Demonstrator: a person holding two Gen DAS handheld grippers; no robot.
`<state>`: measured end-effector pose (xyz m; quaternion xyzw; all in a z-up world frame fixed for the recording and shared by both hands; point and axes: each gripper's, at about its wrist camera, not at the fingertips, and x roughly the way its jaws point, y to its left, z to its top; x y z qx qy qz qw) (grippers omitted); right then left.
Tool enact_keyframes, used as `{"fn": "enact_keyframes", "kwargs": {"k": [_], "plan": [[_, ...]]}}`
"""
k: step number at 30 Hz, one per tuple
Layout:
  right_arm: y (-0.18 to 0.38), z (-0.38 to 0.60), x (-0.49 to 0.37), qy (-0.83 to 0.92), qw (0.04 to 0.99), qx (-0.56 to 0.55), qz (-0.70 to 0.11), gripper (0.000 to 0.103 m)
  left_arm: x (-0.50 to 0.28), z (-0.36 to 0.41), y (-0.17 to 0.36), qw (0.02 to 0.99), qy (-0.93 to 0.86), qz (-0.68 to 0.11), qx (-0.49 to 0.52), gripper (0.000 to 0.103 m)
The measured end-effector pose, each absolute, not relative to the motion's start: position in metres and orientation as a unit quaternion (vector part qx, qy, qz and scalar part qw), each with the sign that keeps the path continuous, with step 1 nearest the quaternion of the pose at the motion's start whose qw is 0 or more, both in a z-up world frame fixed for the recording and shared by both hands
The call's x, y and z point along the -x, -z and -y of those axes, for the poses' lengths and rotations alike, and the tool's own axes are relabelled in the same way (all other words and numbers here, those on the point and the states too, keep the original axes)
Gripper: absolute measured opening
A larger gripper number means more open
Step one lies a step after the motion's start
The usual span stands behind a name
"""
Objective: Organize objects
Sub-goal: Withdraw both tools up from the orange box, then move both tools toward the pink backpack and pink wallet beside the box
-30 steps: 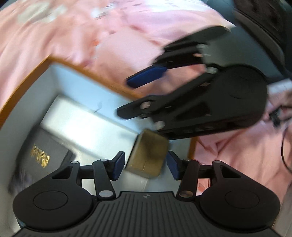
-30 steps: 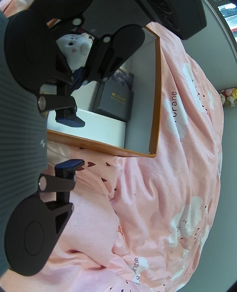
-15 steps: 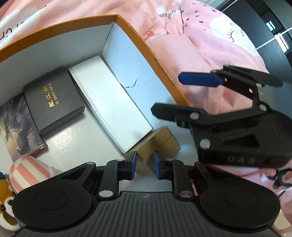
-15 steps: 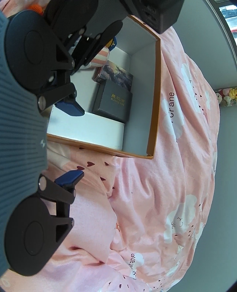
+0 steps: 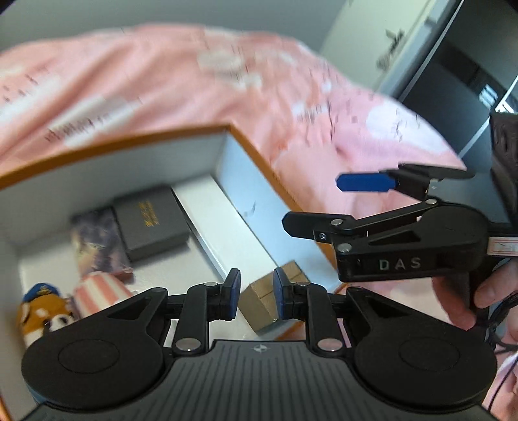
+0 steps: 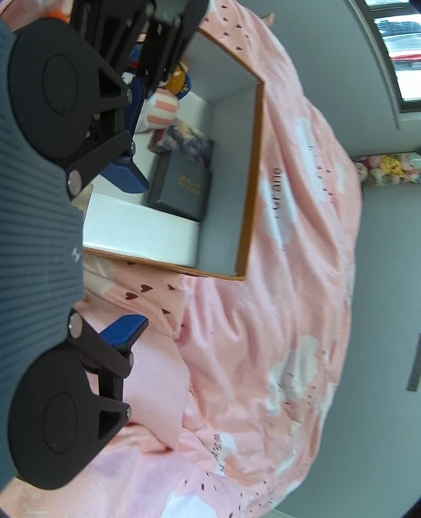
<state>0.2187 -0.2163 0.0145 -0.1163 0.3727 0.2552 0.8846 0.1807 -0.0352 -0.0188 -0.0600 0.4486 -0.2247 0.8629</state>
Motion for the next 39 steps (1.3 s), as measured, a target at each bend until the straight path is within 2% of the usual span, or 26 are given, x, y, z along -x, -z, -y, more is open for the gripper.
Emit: {"fn": "enact_keyframes", "kwargs": {"k": [2, 9, 12, 14, 17, 26, 30, 33, 39], "plan": [[-0.019, 0.219, -0.208, -0.248, 0.895, 0.11, -0.355, 0.088, -0.161, 0.033, 0.011, 0.881, 0.208, -0.419, 0.063, 0.03], [-0.022, 0.223, -0.163, -0.237, 0.908, 0.129, -0.319, 0.089, -0.115, 0.031, -0.006, 0.908, 0.178, -0.374, 0.054, 0.03], [-0.019, 0.224, -0.142, -0.248, 0.908, 0.13, -0.311, 0.089, -0.103, 0.029, -0.002, 0.911, 0.167, -0.371, 0.066, 0.034], [-0.017, 0.224, -0.129, -0.251, 0.906, 0.131, -0.315, 0.089, -0.094, 0.026, -0.001, 0.92, 0.14, -0.359, 0.074, 0.041], [-0.012, 0.224, -0.113, -0.254, 0.898, 0.122, -0.339, 0.089, -0.086, 0.022, 0.004, 0.917, 0.125, -0.372, 0.072, 0.042], [0.028, 0.234, -0.076, -0.256, 0.842, 0.095, -0.465, 0.089, -0.056, 0.026, 0.047, 0.862, 0.16, -0.48, 0.019, 0.042], [0.051, 0.231, -0.061, -0.263, 0.81, 0.091, -0.517, 0.089, -0.045, 0.031, 0.059, 0.849, 0.162, -0.503, -0.003, 0.041], [0.067, 0.225, -0.053, -0.27, 0.785, 0.095, -0.55, 0.089, -0.042, 0.033, 0.063, 0.844, 0.155, -0.513, -0.011, 0.037], [0.079, 0.221, -0.048, -0.272, 0.765, 0.098, -0.575, 0.092, -0.041, 0.031, 0.069, 0.832, 0.143, -0.536, -0.02, 0.036]]}}
